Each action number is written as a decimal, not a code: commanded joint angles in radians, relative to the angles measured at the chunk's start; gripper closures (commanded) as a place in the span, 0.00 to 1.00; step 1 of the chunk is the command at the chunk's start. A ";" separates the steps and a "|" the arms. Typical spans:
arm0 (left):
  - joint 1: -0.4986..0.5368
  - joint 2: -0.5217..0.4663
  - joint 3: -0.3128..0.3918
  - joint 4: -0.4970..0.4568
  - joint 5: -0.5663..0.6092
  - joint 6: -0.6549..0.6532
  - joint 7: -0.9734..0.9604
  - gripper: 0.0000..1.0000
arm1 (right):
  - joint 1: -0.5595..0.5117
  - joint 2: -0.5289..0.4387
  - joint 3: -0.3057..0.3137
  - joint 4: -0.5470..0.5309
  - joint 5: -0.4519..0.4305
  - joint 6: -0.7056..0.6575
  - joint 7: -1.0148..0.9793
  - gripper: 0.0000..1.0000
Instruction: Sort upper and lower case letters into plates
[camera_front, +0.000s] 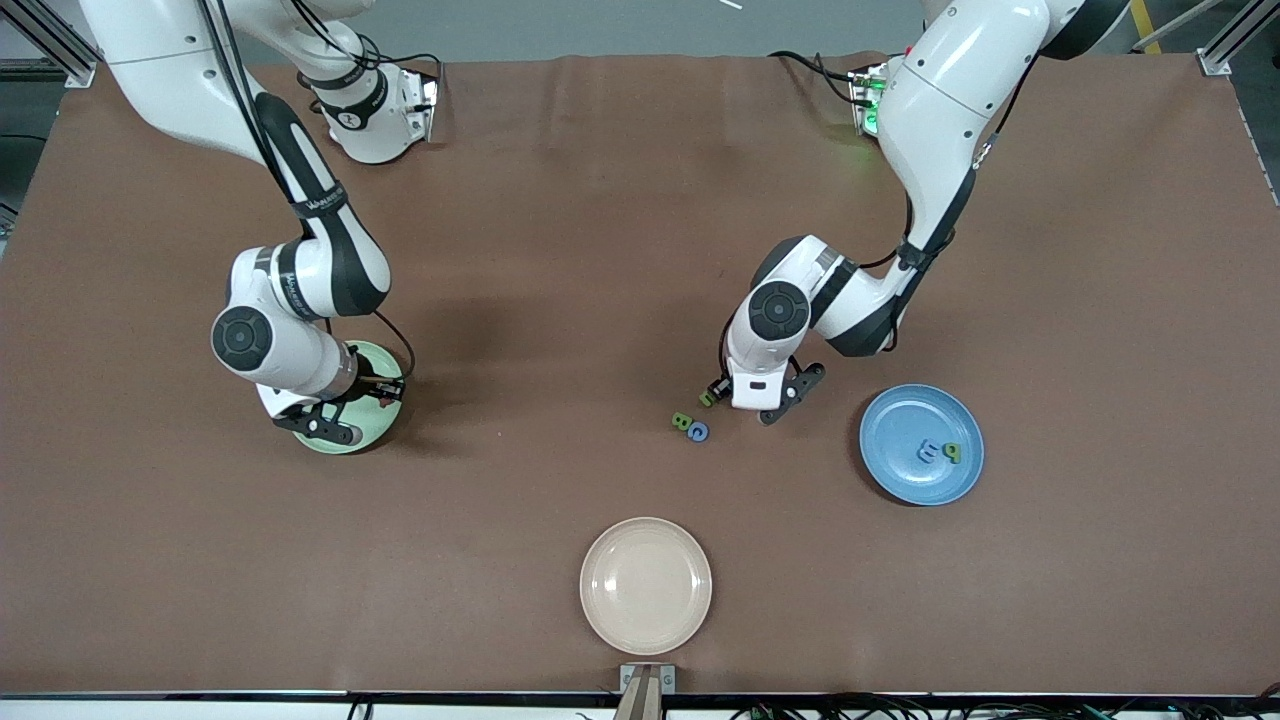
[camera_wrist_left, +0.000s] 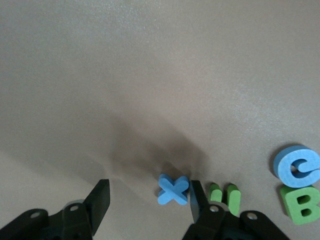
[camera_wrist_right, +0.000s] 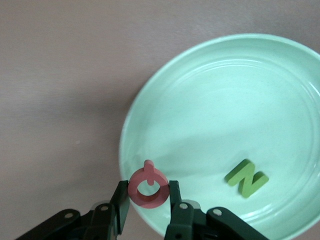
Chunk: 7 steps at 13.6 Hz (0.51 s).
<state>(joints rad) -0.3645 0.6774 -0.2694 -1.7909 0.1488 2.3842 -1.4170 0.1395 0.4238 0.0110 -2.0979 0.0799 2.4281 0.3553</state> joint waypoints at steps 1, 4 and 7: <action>-0.010 0.002 0.001 -0.013 0.021 0.032 -0.019 0.29 | -0.053 -0.036 0.020 -0.067 -0.009 0.054 -0.057 1.00; -0.010 0.014 0.001 -0.013 0.021 0.061 -0.019 0.35 | -0.104 -0.031 0.020 -0.067 -0.009 0.054 -0.116 0.92; -0.005 0.013 0.001 -0.010 0.021 0.061 -0.017 0.72 | -0.107 -0.033 0.021 -0.056 -0.008 0.042 -0.107 0.00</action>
<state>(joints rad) -0.3706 0.6909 -0.2710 -1.7924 0.1490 2.4392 -1.4170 0.0449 0.4234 0.0112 -2.1325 0.0784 2.4744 0.2472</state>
